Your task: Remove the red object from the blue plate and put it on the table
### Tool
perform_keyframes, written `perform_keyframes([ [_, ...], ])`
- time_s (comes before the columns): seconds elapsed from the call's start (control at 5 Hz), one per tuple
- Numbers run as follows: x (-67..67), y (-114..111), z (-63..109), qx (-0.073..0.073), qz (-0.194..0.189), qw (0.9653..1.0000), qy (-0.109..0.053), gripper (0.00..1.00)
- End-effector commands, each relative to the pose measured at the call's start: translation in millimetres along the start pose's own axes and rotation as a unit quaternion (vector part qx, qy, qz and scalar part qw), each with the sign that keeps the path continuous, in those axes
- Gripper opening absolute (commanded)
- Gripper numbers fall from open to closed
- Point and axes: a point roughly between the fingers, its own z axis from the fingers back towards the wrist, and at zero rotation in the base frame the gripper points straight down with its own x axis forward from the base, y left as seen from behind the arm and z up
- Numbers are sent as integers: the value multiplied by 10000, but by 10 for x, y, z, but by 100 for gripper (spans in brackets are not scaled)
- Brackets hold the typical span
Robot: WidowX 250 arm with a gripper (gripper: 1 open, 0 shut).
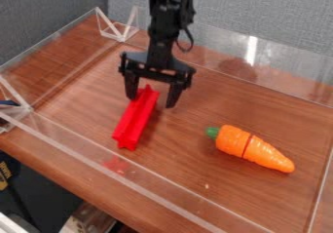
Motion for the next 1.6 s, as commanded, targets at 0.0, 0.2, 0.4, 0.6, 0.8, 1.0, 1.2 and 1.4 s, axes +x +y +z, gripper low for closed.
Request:
perform_keyframes([
  [0.0, 16, 102, 83, 4, 25, 9999, -149, 100],
  [0.2, -18, 162, 101, 0, -86, 9999, -138, 100],
  [0.4, 39, 196, 127, -8, 44, 10000, -84, 100],
  [0.6, 101, 209, 128, -65, 173, 9998, -59, 0],
  [0.8, 144, 199, 115, -121, 254, 9996, -60, 0],
  [1.0, 83, 183, 138, -164, 150, 9997, -79, 0],
  [1.2, 20, 170, 165, -203, 44, 9997, -101, 0],
  [1.4, 33, 230, 189, -245, 54, 9996, -119, 0],
])
